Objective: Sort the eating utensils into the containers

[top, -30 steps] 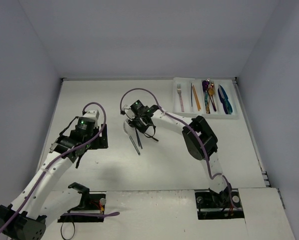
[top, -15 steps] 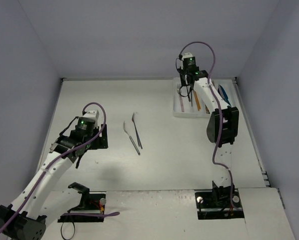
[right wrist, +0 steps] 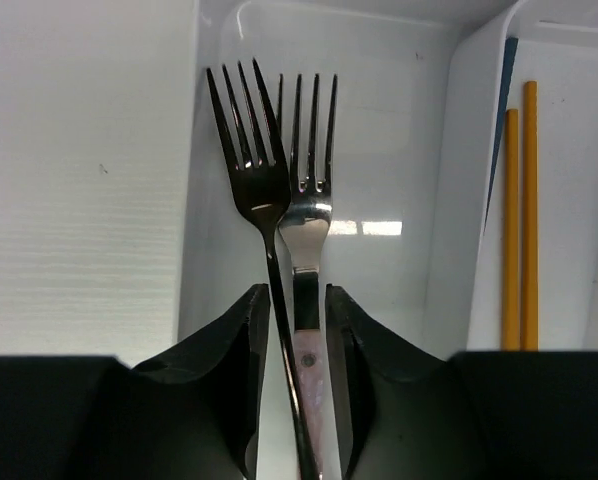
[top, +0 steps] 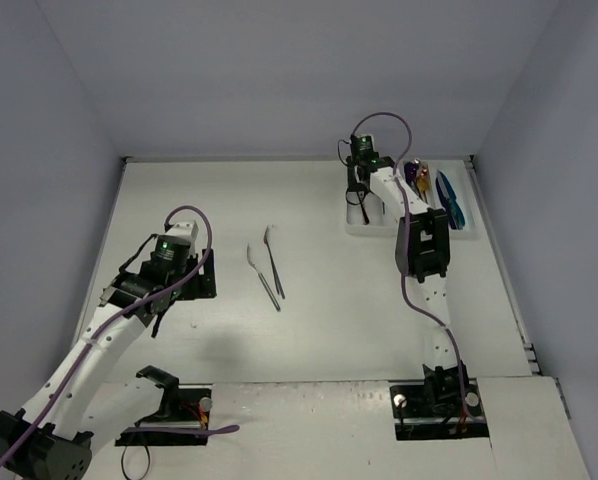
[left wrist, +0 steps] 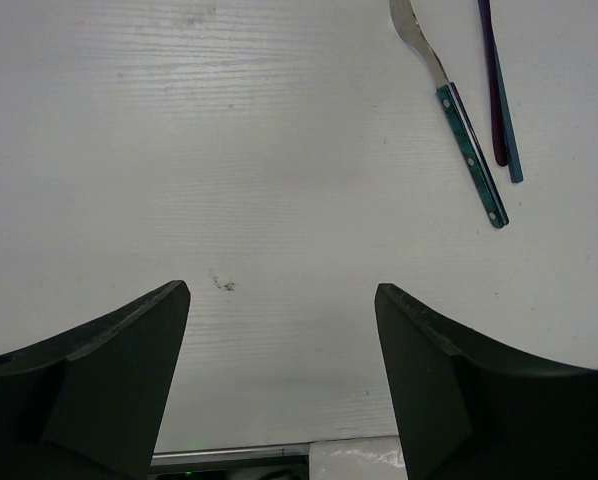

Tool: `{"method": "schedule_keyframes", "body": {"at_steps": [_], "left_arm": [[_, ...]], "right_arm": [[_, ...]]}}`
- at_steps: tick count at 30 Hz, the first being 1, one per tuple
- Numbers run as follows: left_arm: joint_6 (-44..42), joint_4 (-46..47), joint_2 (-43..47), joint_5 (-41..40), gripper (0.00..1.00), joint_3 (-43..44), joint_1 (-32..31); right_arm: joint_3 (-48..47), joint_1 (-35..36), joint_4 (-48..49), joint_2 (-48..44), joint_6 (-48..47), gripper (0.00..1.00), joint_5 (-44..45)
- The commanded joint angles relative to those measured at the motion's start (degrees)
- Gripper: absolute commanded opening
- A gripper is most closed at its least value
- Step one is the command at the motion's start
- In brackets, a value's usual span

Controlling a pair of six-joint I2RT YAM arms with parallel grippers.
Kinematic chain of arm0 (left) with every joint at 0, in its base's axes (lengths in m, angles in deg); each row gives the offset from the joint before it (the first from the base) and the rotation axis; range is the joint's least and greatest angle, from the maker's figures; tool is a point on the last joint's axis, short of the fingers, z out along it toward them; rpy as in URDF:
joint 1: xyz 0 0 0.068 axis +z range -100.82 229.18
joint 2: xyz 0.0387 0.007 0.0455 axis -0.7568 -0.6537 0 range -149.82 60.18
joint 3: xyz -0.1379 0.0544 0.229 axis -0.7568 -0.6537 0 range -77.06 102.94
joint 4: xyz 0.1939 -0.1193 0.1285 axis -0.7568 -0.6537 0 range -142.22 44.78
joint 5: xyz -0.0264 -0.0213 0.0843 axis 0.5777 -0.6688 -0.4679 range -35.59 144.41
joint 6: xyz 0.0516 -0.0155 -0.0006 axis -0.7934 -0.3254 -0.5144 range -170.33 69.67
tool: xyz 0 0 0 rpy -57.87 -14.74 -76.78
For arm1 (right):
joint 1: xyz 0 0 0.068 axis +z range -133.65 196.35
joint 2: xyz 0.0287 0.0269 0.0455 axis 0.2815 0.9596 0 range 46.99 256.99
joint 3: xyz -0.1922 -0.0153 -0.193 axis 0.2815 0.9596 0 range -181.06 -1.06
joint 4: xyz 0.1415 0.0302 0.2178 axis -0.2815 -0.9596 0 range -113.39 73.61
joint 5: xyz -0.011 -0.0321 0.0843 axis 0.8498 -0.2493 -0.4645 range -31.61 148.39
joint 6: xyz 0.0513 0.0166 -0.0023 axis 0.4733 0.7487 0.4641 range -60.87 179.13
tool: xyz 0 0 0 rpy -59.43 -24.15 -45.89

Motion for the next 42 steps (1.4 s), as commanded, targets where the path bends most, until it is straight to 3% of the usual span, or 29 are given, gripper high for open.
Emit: {"method": "schedule_keyframes", "body": {"at_steps": [1,9,15,23,34,38,42], "left_arm": [[0.74,0.92,0.30,0.16,0.72,2.10,-0.26],[-0.24,-0.18,1.49,-0.95,0.72,2.27,-0.26],[0.22,-0.76,4.10,-2.26,0.71,2.02,-0.26],[0.96,-1.68,5.95,-2.47,0.72,2.25,-0.26],[1.45,-2.48,6.91,-1.71,0.72,2.48,-0.26],[1.73,-2.65,7.51,-1.74,0.72,2.31,-0.26],[1.95,-2.59,8.01,-1.86,0.72,2.18,-0.26]], "right_arm": [[-0.91,0.68,0.69,-10.47,0.34,0.38,2.27],[17.22,13.26,0.61,-29.64,-3.79,0.38,1.11],[30.92,26.85,0.69,-35.84,2.92,0.38,1.14],[34.73,38.24,0.77,-30.94,9.80,0.38,1.18],[30.58,42.17,0.86,-20.49,10.83,0.33,1.08],[30.55,42.35,0.92,-18.28,11.01,0.25,1.97],[30.04,42.51,0.95,-19.04,10.19,0.06,3.42]]}}
